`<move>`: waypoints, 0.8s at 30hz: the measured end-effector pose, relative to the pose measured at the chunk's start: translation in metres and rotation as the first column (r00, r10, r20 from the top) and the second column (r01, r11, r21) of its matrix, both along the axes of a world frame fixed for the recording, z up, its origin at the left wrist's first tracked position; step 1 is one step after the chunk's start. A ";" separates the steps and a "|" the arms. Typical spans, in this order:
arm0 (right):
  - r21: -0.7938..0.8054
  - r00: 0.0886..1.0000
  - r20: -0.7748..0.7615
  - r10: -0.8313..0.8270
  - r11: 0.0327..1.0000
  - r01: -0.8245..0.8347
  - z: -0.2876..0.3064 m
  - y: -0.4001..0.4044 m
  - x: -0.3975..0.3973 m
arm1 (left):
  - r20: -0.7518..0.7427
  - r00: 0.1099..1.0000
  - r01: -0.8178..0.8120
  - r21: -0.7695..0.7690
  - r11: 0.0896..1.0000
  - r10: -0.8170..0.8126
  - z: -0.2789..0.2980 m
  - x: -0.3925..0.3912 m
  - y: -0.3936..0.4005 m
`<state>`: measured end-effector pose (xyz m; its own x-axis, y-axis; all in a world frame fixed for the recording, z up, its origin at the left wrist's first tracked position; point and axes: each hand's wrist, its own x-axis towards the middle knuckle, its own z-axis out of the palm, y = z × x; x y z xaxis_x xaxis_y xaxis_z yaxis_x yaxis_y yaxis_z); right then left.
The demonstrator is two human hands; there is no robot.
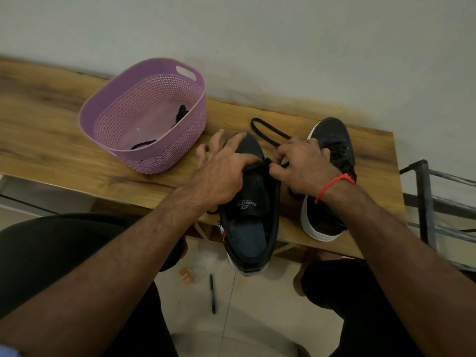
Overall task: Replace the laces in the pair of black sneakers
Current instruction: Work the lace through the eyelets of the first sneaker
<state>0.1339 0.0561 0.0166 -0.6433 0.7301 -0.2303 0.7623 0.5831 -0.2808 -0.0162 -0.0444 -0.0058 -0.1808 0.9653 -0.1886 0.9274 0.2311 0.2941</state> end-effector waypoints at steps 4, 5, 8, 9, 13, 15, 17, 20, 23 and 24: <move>-0.013 1.000 0.002 0.007 1.000 -0.007 0.000 -0.001 -0.001 | 0.100 0.995 -0.024 0.012 1.000 0.023 -0.003 0.003 0.001; -0.012 1.000 0.005 0.006 1.000 -0.006 0.001 -0.001 -0.001 | 0.133 0.990 -0.041 0.017 0.999 0.038 -0.003 0.004 0.001; -0.007 1.000 0.021 -0.001 1.000 0.001 0.001 -0.002 -0.002 | 0.207 0.974 -0.097 0.007 0.995 0.094 -0.006 0.008 0.000; -0.005 1.000 0.027 -0.002 1.000 0.002 0.001 -0.002 -0.002 | 0.221 0.970 -0.109 0.006 0.994 0.105 -0.008 0.009 0.000; -0.001 1.000 -0.016 -0.005 1.000 0.004 -0.001 -0.001 0.001 | 0.262 0.958 -0.151 0.124 0.981 0.114 -0.008 0.009 0.000; -0.011 0.999 -0.014 0.030 0.999 -0.030 0.000 -0.001 0.002 | 0.381 0.916 -0.243 0.279 0.929 0.125 -0.003 0.007 0.003; 0.011 0.998 0.028 0.061 0.998 -0.062 0.001 0.001 0.003 | 0.587 0.800 -0.412 0.381 0.828 0.128 0.003 0.006 0.005; 0.076 0.996 0.039 0.074 0.994 -0.077 -0.002 0.004 0.005 | 0.805 0.573 -0.569 0.255 0.782 0.155 0.001 0.003 0.006; 0.122 0.997 -0.037 0.074 0.990 -0.069 -0.007 0.005 0.005 | 0.753 0.612 -0.551 0.187 0.813 0.242 -0.003 0.002 0.007; 0.126 0.994 -0.082 0.069 0.990 -0.058 -0.009 0.005 0.004 | 0.678 0.689 -0.523 0.221 0.823 0.256 -0.004 0.001 0.007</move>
<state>0.1381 0.0613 0.0076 -0.7029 0.7064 -0.0827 0.6987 0.6640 -0.2663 -0.0153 -0.0378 -0.0098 -0.5347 0.8441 -0.0411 0.3709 0.2782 0.8860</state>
